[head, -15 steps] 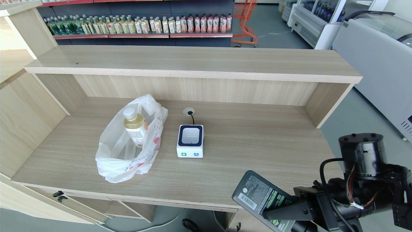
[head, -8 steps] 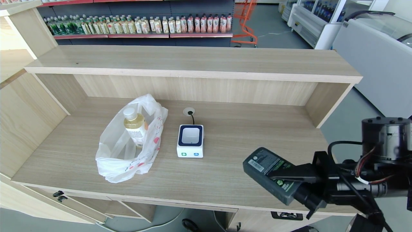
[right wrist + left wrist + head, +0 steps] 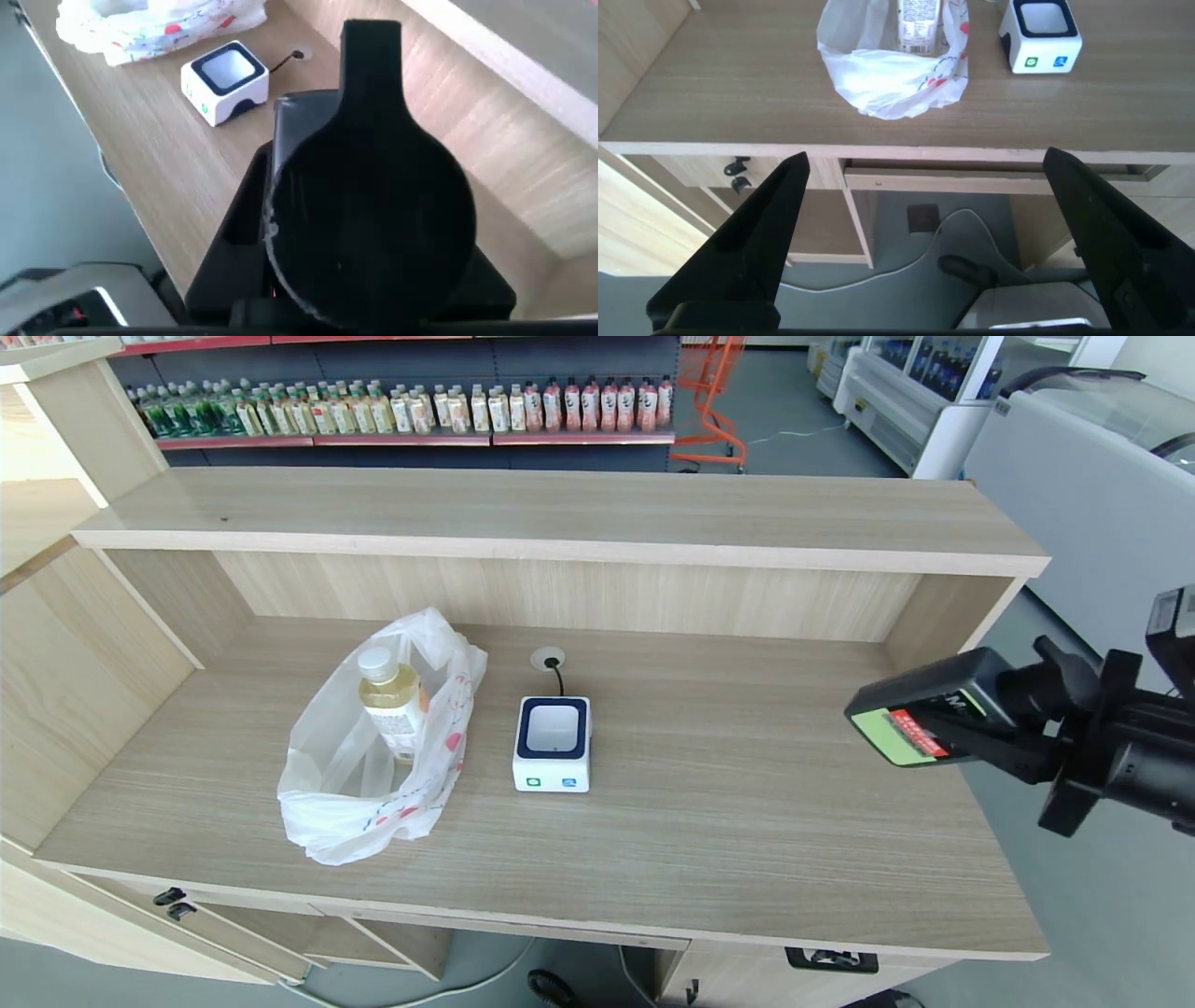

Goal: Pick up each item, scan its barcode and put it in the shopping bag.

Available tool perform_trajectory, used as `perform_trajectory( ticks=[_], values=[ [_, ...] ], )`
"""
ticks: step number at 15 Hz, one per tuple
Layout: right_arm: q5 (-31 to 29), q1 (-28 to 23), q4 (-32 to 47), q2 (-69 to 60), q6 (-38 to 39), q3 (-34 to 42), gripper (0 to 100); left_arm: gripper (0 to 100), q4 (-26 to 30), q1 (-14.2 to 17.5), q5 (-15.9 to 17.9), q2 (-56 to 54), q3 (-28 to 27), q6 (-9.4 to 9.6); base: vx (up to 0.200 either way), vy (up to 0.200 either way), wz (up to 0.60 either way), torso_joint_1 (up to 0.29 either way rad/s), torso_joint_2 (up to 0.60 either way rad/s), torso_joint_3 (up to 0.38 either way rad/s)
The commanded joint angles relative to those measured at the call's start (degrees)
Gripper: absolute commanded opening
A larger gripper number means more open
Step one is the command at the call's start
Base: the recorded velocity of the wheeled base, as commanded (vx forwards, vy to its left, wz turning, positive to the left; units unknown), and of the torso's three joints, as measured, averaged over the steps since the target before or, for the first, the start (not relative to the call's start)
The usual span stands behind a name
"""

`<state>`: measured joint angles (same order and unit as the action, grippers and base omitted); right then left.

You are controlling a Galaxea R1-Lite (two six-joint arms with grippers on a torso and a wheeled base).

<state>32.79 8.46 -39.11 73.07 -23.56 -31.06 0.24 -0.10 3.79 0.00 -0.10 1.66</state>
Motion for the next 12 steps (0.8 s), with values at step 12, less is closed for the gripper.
perform_trajectory(
  ticks=[12],
  values=[
    [-16.18,4.55,18.37,2.87,62.94,-8.23,0,100,0.02,0.01,-0.01,0.00,0.01,0.01,0.000,0.000,0.00,0.000,0.00,0.000]
  ],
)
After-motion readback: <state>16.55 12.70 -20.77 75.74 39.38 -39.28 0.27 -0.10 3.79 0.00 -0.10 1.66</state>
